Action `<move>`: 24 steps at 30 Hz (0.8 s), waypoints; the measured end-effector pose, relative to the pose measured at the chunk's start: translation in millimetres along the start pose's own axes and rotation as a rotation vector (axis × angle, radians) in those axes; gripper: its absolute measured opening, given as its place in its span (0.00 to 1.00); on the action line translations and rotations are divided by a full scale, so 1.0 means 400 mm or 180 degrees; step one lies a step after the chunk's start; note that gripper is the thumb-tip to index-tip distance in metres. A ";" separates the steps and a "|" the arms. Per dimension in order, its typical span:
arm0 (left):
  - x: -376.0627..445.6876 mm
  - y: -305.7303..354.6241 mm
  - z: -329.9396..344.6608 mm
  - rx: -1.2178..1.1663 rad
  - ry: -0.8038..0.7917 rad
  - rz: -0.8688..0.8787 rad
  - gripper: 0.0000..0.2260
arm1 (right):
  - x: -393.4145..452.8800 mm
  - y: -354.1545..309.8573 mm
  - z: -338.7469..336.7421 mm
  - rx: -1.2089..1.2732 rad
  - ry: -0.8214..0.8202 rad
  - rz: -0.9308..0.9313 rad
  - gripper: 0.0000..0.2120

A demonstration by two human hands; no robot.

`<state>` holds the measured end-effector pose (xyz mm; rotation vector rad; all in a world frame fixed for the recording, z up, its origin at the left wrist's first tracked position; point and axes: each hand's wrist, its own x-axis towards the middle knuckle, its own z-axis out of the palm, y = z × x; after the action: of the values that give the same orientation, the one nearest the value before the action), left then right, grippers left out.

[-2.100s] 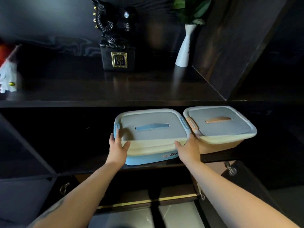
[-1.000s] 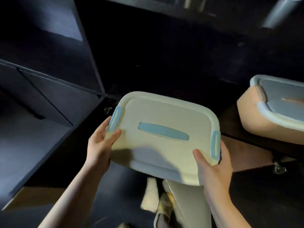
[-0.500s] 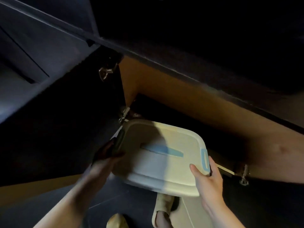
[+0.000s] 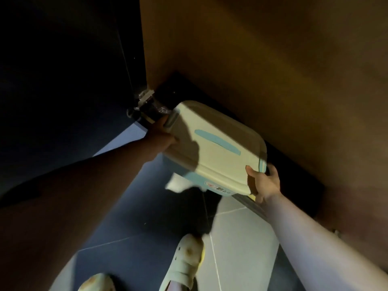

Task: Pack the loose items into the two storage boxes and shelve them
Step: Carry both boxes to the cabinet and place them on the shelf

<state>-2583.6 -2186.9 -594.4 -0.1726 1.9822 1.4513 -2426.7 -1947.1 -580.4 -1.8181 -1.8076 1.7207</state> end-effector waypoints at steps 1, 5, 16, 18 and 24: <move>0.026 -0.018 0.015 0.0028 0.0050 -0.0019 0.36 | 0.031 0.015 0.019 -0.0185 -0.0044 -0.0098 0.33; 0.096 -0.074 0.054 0.0087 0.0159 0.0288 0.34 | 0.099 0.084 0.068 -0.0636 -0.0300 -0.0525 0.31; 0.061 -0.158 0.133 0.4063 -0.0041 0.2099 0.29 | 0.091 0.115 0.138 -0.3921 -0.0840 -0.2276 0.31; 0.090 -0.131 0.142 0.4210 -0.0041 0.2001 0.27 | 0.116 0.080 0.148 -0.4088 -0.0878 -0.2105 0.30; 0.136 -0.057 0.172 0.4232 -0.0133 0.1551 0.27 | 0.135 -0.010 0.193 -0.4462 -0.0936 -0.1642 0.30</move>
<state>-2585.0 -2119.5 -655.1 0.9408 2.6063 0.0970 -2499.0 -1954.8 -640.6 -0.9152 -3.6193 0.4087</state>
